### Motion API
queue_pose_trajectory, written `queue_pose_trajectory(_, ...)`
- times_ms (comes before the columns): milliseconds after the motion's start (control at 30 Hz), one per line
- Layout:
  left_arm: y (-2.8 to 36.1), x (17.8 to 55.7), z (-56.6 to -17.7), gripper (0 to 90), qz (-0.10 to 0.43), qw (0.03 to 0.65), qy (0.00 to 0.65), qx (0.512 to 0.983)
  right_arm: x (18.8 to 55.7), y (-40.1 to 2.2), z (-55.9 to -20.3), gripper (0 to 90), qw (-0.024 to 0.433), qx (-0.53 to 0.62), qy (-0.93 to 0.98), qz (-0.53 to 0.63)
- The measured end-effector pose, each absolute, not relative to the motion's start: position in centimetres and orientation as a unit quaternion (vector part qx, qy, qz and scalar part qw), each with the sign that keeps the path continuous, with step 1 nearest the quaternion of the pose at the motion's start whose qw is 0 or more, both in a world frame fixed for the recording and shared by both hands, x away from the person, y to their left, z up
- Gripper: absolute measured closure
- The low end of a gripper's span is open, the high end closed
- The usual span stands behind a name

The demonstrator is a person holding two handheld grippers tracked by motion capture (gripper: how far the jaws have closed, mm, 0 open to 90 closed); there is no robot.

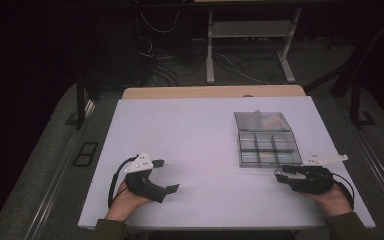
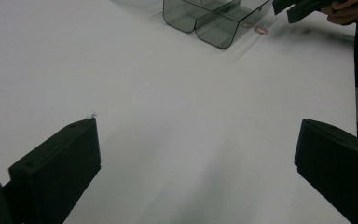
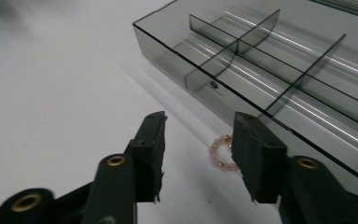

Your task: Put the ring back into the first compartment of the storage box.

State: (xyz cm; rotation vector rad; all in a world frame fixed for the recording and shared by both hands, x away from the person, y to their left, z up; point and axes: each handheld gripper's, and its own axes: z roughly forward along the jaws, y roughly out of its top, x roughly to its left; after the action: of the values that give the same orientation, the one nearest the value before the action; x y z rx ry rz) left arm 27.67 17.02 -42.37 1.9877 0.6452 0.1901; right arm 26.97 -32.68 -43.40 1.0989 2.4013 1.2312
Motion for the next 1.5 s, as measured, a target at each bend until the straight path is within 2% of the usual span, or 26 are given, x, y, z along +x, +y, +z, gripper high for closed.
queue_pose_trajectory(300,17.0,27.7,-42.4,0.0,0.079,0.498,0.267,0.821,27.4,-32.5,-43.6,69.4,0.115,0.378,0.825,0.405)
queue_pose_trajectory(767,17.0,27.7,-42.4,0.0,0.079,0.498,0.267,0.821,28.1,-32.0,-44.2,79.2,0.119,0.377,0.832,0.39)
queue_pose_trajectory(1500,17.0,27.7,-42.4,0.0,0.076,0.497,0.266,0.822,28.8,-31.5,-45.0,82.3,0.116,0.375,0.846,0.362)
